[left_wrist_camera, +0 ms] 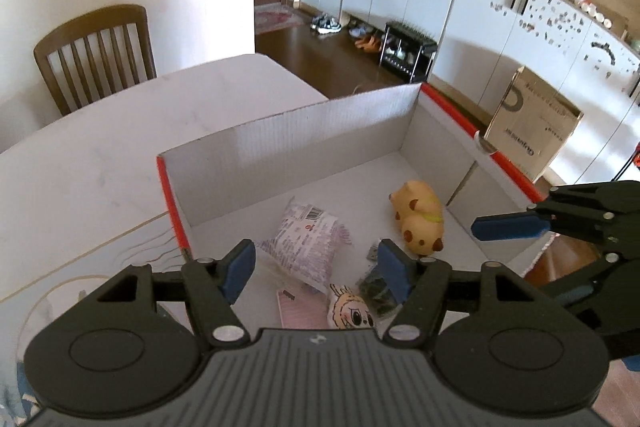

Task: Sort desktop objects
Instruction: 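Open right tool to drop the black-item bag while left tool drops the clear bag, then move both tools out of the box back over the table pile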

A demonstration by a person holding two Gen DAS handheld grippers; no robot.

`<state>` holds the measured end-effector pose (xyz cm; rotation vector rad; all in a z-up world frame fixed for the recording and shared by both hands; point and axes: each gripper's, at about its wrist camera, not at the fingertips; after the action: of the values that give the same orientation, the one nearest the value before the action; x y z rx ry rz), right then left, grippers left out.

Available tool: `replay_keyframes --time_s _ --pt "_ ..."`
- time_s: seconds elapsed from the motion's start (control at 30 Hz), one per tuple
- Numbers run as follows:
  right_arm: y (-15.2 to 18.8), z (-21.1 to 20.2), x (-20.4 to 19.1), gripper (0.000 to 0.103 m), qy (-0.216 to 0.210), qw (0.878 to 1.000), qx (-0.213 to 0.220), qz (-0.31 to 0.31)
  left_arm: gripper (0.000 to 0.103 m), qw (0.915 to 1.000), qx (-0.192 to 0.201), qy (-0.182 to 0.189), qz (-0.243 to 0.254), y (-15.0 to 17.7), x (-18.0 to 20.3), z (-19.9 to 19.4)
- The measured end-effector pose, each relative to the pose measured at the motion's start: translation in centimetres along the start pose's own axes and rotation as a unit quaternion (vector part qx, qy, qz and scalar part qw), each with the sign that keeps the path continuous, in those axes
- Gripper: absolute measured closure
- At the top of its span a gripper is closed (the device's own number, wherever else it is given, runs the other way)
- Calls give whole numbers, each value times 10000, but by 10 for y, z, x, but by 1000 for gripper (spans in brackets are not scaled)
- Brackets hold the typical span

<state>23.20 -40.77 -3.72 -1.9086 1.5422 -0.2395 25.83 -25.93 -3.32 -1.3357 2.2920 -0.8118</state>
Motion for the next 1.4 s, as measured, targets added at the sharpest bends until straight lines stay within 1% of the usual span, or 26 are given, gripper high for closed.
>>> replay_keyframes --time_s 0.27,0.37,0.6,0.77,0.87,1.03,1.1,1.33,1.4 --pt "3 -14 -17 35 20 9999 164 -6 36 9995 305 64 -32 15 -4 -36" --pt "6 -20 -24 29 -7 9997 226 -8 36 9992 395 103 -30 23 -7 -49" --pt "15 -34 -46 25 -35 9991 410 65 36 9980 583 231 -56 45 -18 -79" --pt "21 -39 -67 23 -44 9988 468 105 36 9973 710 197 -16 59 -30 -99" --pt "25 -41 -80 23 -47 9987 491 129 29 9968 782 172 -5 67 -38 -110" --pt "31 -41 -106 22 -81 9985 526 100 28 9964 846 95 24 84 -54 -127" --pt "32 -40 -116 21 -83 9986 526 69 23 9961 881 32 33 92 -61 -134" --pt "37 -35 -151 20 -65 9985 547 -15 22 9962 861 -157 46 120 -93 -156" --pt "38 -32 -161 20 -70 9985 537 -26 19 9961 863 -200 17 128 -103 -161"
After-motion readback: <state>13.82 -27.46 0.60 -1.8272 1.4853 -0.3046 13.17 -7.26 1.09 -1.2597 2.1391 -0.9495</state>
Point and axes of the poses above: each gripper's, at about its wrist camera, not at the fingertips, and z roughly the way its jaws point, x to its right, y to its underside, and after that the axes turned 9 degrees about z, right-handed
